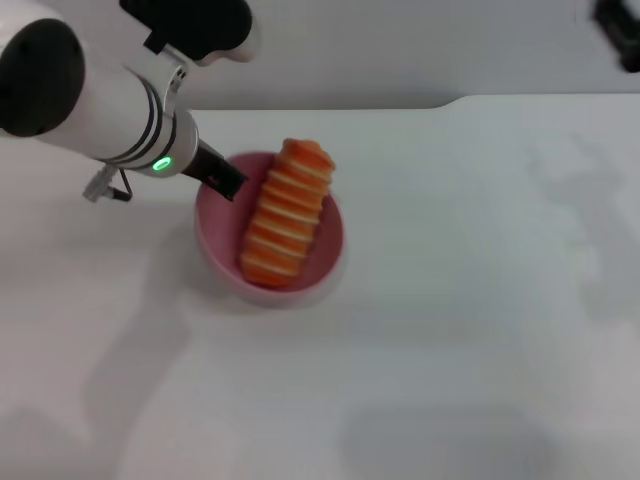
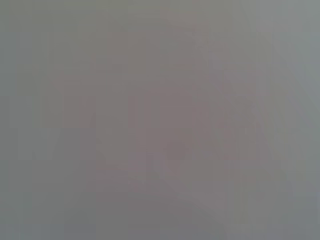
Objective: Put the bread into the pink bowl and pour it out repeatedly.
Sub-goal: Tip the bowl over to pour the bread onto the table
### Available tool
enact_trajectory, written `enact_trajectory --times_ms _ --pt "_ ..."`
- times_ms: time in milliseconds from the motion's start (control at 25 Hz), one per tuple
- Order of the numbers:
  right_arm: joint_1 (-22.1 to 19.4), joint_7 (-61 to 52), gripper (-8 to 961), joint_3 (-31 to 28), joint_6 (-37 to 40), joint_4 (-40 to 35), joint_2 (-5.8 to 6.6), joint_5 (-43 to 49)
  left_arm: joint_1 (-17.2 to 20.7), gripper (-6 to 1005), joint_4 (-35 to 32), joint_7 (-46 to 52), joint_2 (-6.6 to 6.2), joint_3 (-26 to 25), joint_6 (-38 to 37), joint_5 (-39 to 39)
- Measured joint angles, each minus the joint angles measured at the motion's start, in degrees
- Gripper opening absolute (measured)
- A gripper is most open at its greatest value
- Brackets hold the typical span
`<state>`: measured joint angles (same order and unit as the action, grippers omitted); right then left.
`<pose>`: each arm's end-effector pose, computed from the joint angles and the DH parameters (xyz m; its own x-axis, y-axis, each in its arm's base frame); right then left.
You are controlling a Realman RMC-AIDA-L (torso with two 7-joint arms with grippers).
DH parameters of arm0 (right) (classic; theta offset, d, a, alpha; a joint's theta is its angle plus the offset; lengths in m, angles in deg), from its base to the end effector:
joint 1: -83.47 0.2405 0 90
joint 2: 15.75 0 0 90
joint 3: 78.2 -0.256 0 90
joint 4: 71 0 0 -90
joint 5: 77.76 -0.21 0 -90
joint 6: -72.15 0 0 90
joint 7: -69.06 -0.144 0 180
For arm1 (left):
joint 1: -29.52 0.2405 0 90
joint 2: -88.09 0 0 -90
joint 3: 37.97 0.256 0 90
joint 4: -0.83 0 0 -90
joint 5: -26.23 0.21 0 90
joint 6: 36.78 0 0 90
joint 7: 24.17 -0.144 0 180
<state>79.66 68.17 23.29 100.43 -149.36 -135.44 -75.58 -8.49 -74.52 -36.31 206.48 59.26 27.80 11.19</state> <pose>0.2102 0.3230 0.0514 0.8298 0.2295 -0.5087 -0.4776 -0.1797 -0.8600 -0.1473 0.4008 -0.0267 0.8200 0.5661 -0.0843 0.3364 -0.5958 -0.7293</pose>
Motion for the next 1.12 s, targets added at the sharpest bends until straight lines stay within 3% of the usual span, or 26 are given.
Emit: enact_trajectory --times_ms 240,520,880,1120 --pt "-1.05 5.52 669 -0.54 -2.70 1.09 0.14 -11.00 -0.37 46 -5.46 1.64 0.16 4.71 3.12 8.01" --pt "-1.62 5.31 668 -0.34 -2.99 2.35 0.30 -11.05 -0.83 46 -9.99 3.03 0.28 11.85 6.52 16.64" --pt "-1.95 5.32 668 -0.12 -2.69 2.67 0.32 -10.53 -1.00 46 -13.01 8.56 0.64 30.32 10.67 35.55" --pt "-1.90 5.32 667 0.41 -2.65 3.01 0.34 -10.40 -1.04 47 -13.53 10.93 0.69 34.97 11.46 40.57"
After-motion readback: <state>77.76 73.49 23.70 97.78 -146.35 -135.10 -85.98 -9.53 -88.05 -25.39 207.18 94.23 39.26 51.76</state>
